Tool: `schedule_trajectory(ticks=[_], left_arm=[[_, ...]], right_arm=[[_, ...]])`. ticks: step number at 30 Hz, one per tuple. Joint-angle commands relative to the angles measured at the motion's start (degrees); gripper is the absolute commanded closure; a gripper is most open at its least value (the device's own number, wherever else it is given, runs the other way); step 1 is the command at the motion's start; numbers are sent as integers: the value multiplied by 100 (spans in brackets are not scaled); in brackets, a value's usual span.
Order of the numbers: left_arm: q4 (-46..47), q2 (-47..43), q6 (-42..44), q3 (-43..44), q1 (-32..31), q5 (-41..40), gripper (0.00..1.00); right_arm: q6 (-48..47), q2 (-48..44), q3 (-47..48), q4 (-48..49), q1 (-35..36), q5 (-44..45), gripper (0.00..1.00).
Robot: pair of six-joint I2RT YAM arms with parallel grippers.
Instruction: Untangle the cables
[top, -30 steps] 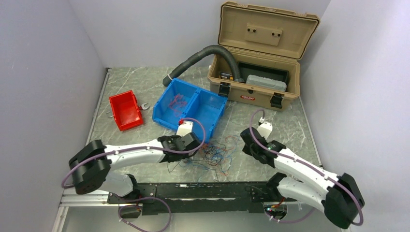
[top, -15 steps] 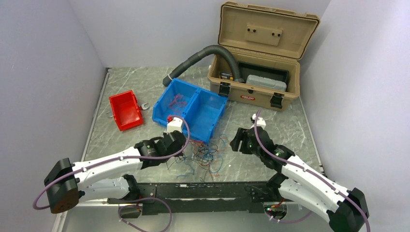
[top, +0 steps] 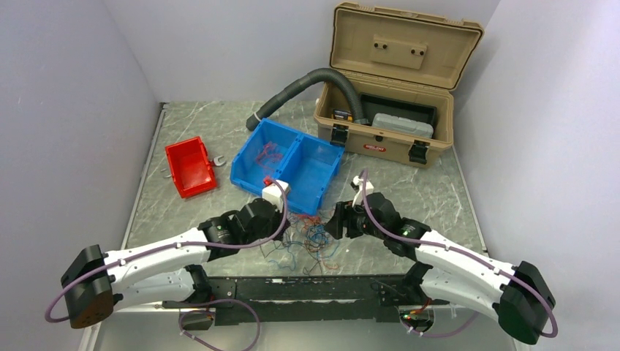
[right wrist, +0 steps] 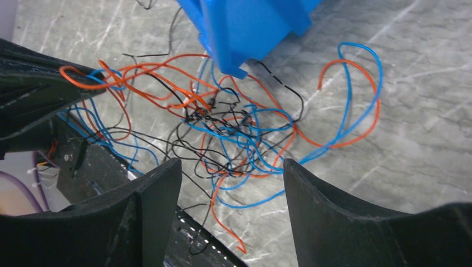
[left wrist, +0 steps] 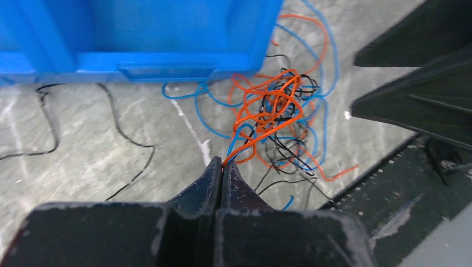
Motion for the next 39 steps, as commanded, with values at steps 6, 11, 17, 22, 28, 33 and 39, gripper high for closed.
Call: schedule_trajectory(ticks=[6, 11, 17, 22, 28, 33, 39], left_arm=[[1349, -381, 593, -256, 18, 1279, 100], [1519, -260, 676, -170, 18, 1814, 100], [1693, -496, 659, -222, 23, 1934, 100], [1722, -556, 593, -150, 61, 2050, 100], [1758, -652, 563, 18, 138, 2150, 100], [1069, -1204, 749, 442, 212, 1937, 100], [-255, -1998, 851, 931, 714, 1141, 100]], right_arm=[[-315, -256, -379, 1306, 104, -914, 24], [-474, -551, -648, 1473, 112, -1128, 21], [-628, -352, -754, 1750, 115, -843, 20], [-675, 454, -522, 2230, 261, -311, 18], [172, 1431, 0, 1667, 596, 1613, 36], [1770, 1416, 44, 31, 409, 3370, 72], [2586, 434, -67, -1655, -524, 3924, 74]])
